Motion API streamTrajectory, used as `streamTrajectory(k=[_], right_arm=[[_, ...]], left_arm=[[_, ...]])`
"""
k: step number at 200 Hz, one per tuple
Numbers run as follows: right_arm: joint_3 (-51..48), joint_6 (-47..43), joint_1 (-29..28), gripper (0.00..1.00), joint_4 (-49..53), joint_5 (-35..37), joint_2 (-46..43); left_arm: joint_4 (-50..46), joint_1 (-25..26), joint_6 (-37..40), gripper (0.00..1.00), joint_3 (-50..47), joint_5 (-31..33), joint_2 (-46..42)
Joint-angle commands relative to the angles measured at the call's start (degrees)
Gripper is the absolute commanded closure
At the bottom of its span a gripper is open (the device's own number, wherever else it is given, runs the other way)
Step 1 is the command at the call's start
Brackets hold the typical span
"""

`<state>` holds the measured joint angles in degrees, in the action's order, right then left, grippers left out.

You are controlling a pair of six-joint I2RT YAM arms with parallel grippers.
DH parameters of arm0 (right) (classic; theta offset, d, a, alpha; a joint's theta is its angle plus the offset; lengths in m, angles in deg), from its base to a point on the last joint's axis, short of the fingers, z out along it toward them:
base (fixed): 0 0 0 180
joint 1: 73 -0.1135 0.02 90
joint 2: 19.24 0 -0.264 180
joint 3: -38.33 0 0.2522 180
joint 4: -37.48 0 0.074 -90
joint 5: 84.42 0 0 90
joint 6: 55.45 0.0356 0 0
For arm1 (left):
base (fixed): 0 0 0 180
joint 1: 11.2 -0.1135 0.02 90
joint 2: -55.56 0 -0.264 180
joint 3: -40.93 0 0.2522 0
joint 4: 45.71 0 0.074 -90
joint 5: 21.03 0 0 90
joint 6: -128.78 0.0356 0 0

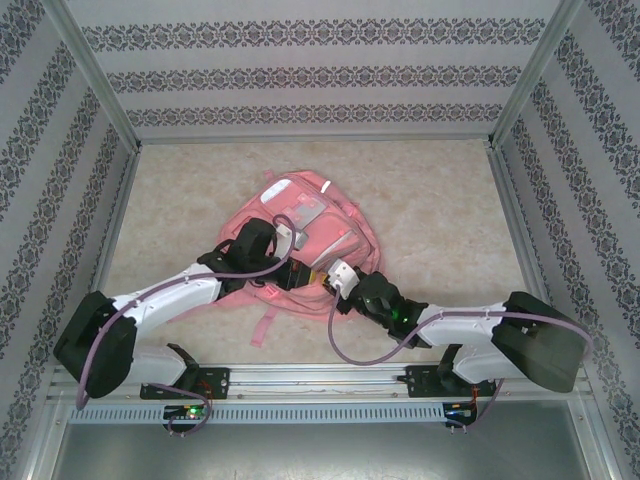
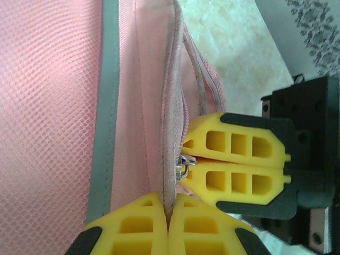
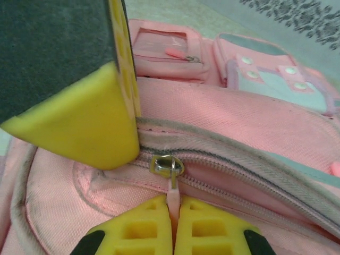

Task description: Pack the student bag

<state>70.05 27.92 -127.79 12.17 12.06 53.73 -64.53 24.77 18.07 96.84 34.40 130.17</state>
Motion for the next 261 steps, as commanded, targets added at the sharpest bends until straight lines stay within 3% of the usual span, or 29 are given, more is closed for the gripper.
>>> streamTrajectory(k=[1, 31, 57, 91, 117, 160, 177, 199, 230, 237, 250, 261], right_arm=[[1.4, 5.2, 2.1, 1.00, 11.7, -4.8, -2.9], [5.3, 11.7, 3.9, 1.00, 22.2, -4.5, -4.7], [4.9, 16.6, 4.8, 1.00, 25.4, -0.8, -6.0], [4.2, 20.7, 7.2, 1.00, 28.2, -2.1, -9.4], [3.3, 23.1, 8.8, 1.00, 30.0, 0.8, -11.3], [2.9, 31.2, 18.6, 1.00, 35.5, 2.5, -10.2], [2.5, 32.6, 22.2, 1.00, 35.2, 2.1, -9.1], [3.6, 30.2, 24.7, 1.00, 33.9, -1.9, -6.9], [5.1, 22.0, 23.5, 1.00, 29.6, -15.9, -3.5], [5.1, 20.8, 22.4, 1.00, 28.7, -18.0, -3.1], [5.2, 19.0, 20.0, 1.00, 27.4, -20.2, -2.0], [6.4, 18.1, 17.8, 1.00, 27.4, -21.2, -0.8]], left_arm=[[-4.2, 1.0, 11.3, 1.00, 1.1, -0.1, -4.0], [-4.9, 0.9, 19.1, 1.00, -0.2, 1.2, -6.3], [-5.2, 0.8, 26.3, 1.00, -1.7, 1.9, -9.1], [-6.8, 0.4, 33.6, 1.00, -3.4, 6.1, -11.4], [-9.0, 0.0, 39.4, 1.00, -3.1, 5.0, -11.3], [-14.3, -3.4, 54.6, 1.00, -3.1, 0.4, -11.0], [-19.5, -4.7, 65.6, 1.00, -2.0, -1.2, -10.3], [-22.9, -6.1, 73.2, 1.00, -0.9, -1.8, -10.1], [-18.0, -15.8, 75.3, 1.00, -1.2, -6.3, -7.5], [-15.4, -17.9, 73.6, 0.91, -1.2, -5.8, -6.2], [-10.2, -21.5, 69.7, 0.57, -0.8, -2.6, -3.1], [-9.7, -23.4, 67.6, 0.49, 1.2, -0.6, -0.8]])
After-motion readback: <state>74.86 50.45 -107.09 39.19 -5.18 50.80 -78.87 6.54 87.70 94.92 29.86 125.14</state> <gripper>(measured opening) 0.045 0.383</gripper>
